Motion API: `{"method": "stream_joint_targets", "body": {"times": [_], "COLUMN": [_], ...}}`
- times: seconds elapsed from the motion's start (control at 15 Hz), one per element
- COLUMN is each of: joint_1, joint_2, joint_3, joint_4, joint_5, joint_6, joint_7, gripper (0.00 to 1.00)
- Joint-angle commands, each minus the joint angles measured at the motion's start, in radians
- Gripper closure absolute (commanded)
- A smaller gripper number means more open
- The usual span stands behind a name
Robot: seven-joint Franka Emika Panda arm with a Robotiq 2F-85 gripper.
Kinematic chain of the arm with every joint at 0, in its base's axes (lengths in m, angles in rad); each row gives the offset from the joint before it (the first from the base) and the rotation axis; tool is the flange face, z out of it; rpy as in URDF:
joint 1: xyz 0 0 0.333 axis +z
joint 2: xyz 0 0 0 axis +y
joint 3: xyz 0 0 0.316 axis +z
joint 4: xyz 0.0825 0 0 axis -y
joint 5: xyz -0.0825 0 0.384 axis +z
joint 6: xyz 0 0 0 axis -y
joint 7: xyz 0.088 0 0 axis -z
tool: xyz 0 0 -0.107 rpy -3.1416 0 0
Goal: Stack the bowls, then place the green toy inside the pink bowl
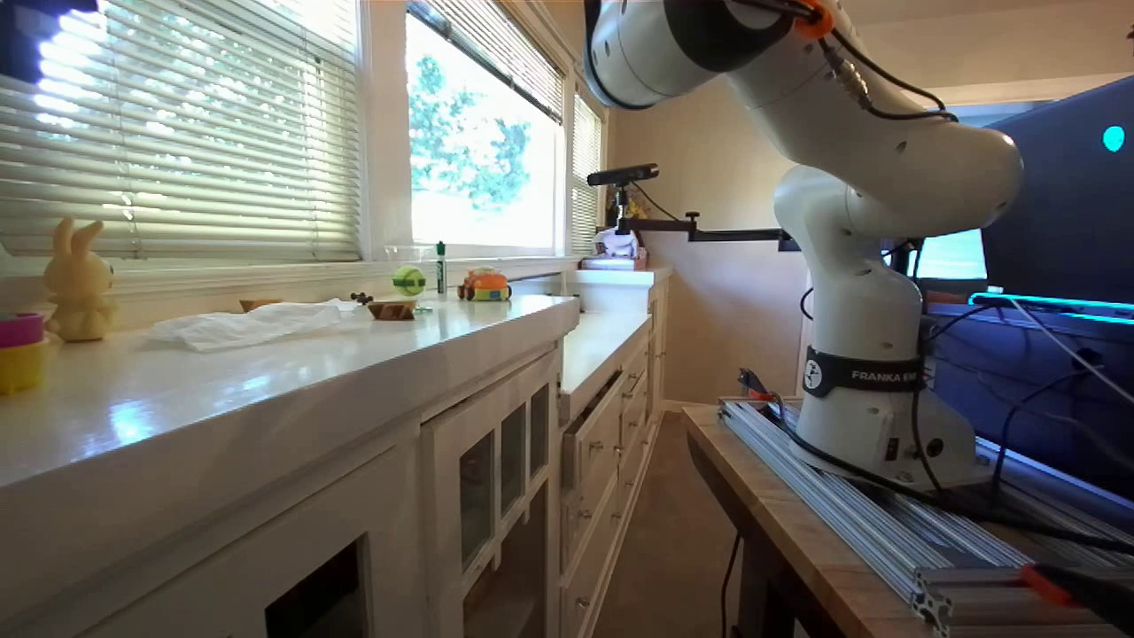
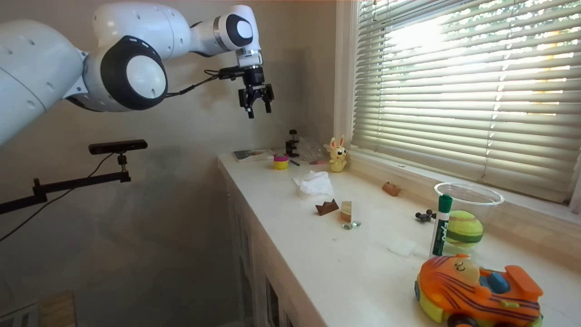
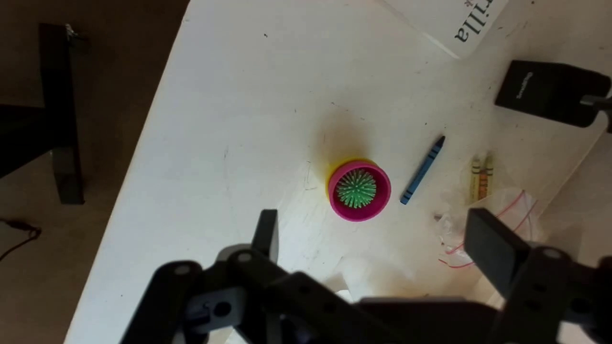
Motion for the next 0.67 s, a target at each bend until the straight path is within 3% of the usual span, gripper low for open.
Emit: {"method": "stream_joint_targets", "body": {"times": [0.0,0.6], "joint_1": [-0.003,-0.007], "joint_2": [-0.004,-0.006], "joint_3": [0.011,0.007], "joint_4": [-0.006,-0.010], "joint_5": [-0.009,-0.011], "joint_6": [0.002,-0.008], "joint_7": [0.001,0.007], "gripper": [0.00,0.00]}}
